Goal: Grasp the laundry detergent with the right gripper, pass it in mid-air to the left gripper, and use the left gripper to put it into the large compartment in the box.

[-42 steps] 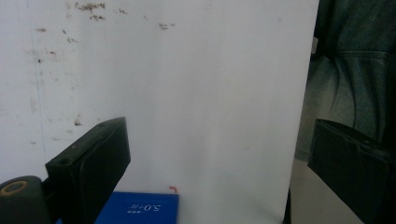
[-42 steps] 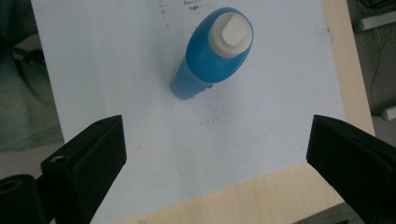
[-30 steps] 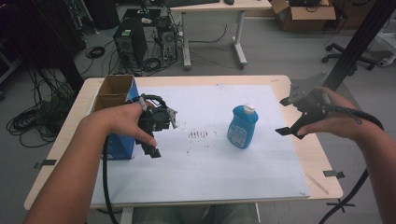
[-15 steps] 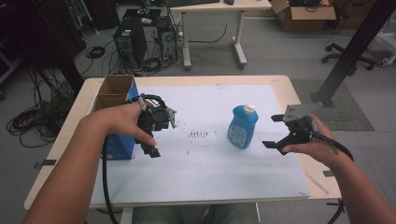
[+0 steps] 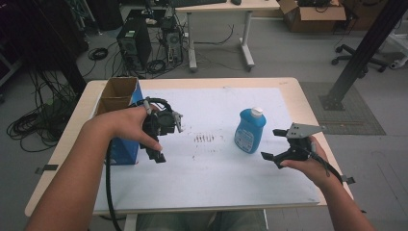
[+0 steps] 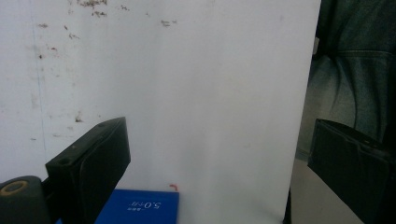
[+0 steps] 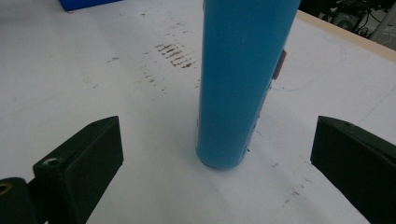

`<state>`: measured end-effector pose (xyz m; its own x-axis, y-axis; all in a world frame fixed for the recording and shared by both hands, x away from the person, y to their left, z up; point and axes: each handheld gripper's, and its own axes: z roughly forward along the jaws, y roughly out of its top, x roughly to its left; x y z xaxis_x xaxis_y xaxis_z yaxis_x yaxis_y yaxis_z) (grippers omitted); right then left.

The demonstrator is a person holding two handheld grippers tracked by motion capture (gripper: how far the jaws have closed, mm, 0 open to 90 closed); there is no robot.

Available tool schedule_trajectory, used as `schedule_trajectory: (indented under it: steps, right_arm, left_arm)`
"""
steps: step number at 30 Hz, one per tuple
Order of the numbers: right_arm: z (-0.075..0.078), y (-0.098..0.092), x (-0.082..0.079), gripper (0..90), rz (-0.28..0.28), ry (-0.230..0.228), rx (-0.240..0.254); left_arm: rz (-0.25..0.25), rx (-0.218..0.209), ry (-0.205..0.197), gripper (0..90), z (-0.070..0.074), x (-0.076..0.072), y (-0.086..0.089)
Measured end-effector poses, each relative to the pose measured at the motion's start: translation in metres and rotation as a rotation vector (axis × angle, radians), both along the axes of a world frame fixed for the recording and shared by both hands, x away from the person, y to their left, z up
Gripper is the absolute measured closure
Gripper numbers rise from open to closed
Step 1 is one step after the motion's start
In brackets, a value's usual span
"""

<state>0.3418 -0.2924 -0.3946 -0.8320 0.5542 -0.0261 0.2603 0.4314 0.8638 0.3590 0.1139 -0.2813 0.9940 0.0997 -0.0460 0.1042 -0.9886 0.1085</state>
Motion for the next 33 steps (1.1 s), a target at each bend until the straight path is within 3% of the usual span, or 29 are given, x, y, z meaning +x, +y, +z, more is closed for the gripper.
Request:
schedule_trajectory:
  steps: [12,17,33]
  right_arm:
    - [-0.023,0.012,0.008,1.7,-0.045,-0.052,0.068]
    - [-0.027,0.017,0.015,1.2,-0.068,-0.064,0.105]
    - [-0.036,0.032,0.030,0.5,-0.104,-0.093,0.144]
  left_arm:
    - [-0.001,-0.005,-0.003,5.9,0.000,-0.001,-0.002]
    - [-0.003,-0.001,-0.004,5.9,-0.001,0.000,-0.003]
    - [-0.012,0.000,-0.005,5.9,-0.001,-0.001,-0.003]
